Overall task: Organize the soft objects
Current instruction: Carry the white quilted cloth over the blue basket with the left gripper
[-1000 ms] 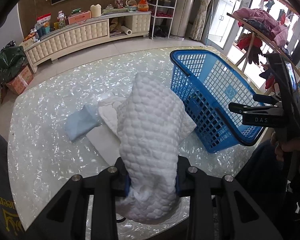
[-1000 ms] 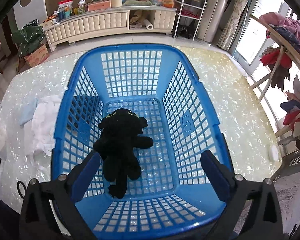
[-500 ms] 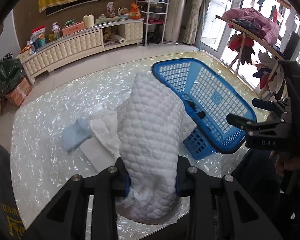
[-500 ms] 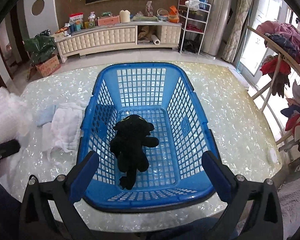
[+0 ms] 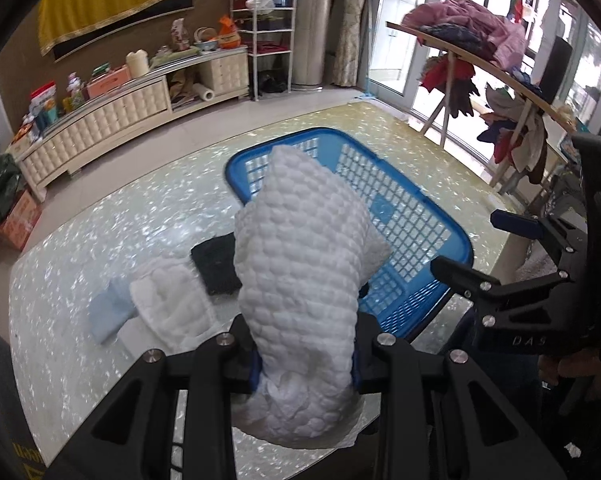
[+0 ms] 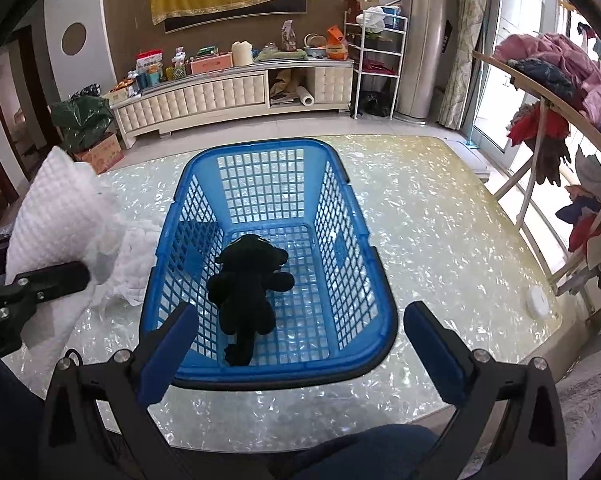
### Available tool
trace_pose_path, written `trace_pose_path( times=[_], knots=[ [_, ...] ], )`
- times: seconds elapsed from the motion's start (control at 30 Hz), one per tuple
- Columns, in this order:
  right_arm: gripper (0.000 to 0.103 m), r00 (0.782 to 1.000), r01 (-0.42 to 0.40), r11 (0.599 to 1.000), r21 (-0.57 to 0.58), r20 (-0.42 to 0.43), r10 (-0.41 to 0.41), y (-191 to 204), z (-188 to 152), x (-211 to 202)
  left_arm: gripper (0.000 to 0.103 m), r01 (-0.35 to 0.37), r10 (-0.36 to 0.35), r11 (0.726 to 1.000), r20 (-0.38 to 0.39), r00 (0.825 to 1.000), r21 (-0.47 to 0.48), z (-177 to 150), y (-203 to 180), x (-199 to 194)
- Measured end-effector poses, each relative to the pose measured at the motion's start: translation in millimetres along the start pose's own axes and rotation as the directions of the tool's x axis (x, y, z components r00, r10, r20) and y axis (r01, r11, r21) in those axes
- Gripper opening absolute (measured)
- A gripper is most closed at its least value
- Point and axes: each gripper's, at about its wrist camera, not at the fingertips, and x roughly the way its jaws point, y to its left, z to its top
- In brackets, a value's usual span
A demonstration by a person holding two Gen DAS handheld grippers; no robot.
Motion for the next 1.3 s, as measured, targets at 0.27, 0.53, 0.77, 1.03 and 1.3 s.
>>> trace_pose_path(
  times=[0.27, 0.53, 0.77, 1.03, 1.3],
  knots=[
    [0.103, 1.0, -0.004, 0.999, 0.033, 0.005, 0.004, -23, -2, 0, 0.03, 0.013, -0.012, 0.997, -0.015, 1.0, 0.071, 21, -25, 18],
    [0.103, 1.0, -0.004, 0.998, 0.069, 0.001, 0.004, -46, -4, 7, 0.03, 0.032, -0.027, 0.994, -0.046, 0.999, 0.107, 42, -36, 40],
    [0.103, 1.0, 0.005, 0.997, 0.074, -0.016, -0.004, -60, -2, 17, 0.03, 0.051, -0.038, 0.988, -0.092, 0.995, 0.146, 53, -47, 68],
    [0.103, 0.999, 0.0, 0.995, 0.097, -0.037, 0.003, -66, -5, 25, 0.03, 0.079, -0.051, 0.981, -0.16, 0.986, 0.178, 59, -56, 107],
    [0.103, 0.999, -0.009, 0.993, 0.115, -0.05, 0.015, -67, -3, 30, 0.03, 0.089, -0.044, 0.973, -0.209, 0.977, 0.211, 60, -60, 132]
  ],
)
